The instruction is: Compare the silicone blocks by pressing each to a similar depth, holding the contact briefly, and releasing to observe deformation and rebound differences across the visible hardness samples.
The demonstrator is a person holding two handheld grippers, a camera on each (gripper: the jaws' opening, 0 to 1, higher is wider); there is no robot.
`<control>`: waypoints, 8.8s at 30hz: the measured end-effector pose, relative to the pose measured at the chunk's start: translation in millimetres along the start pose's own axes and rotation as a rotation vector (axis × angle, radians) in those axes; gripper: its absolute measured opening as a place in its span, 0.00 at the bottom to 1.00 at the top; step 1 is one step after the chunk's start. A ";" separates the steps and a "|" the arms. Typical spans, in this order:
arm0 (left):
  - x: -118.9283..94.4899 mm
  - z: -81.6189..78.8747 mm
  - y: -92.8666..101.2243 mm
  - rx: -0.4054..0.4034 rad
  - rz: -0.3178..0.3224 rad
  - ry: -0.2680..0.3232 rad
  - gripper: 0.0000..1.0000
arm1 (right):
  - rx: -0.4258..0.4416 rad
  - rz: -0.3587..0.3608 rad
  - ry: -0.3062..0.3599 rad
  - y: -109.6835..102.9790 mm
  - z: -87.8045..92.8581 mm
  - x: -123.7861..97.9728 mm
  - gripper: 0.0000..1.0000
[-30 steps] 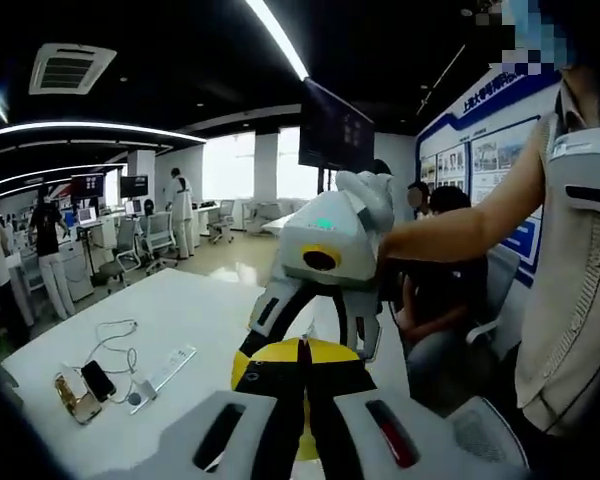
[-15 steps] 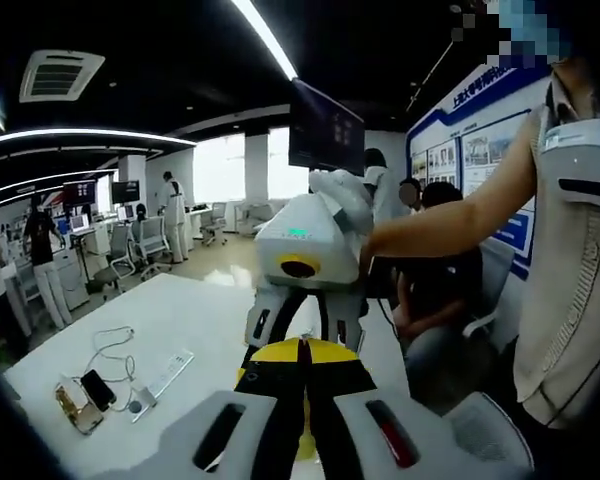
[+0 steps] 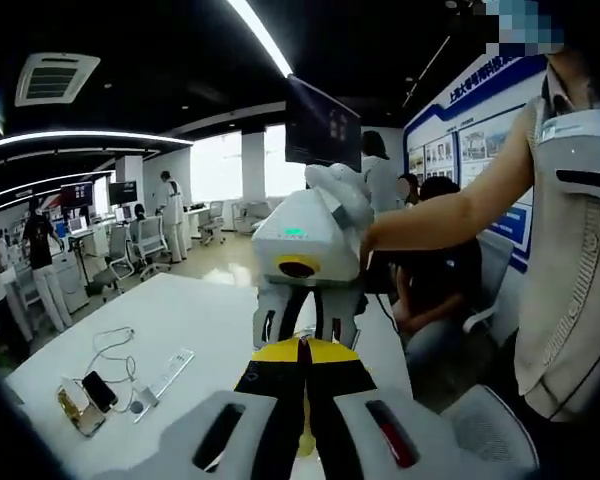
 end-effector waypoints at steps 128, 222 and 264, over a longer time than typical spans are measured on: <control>-21.7 30.9 -4.3 -0.043 -0.049 -0.057 0.00 | -0.005 0.020 0.034 -6.9 11.7 16.6 0.47; -74.8 312.4 -131.0 -0.632 -0.324 -0.208 0.00 | 0.665 0.676 0.382 -112.2 112.4 -59.7 0.59; -122.2 160.7 3.2 -0.427 -0.538 0.176 0.58 | 0.671 0.659 0.482 -102.6 129.9 -59.9 0.60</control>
Point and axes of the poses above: the point that each gripper's makers call its tool centre point, and the gripper's own axes: x roughly forward along the fingers, y roughly to its right, z roughly out of its underside, the point moved 4 cm from there along -x, roughly backward along the fingers, and after that the axes turned 8 degrees about y, right-handed, at the moved point
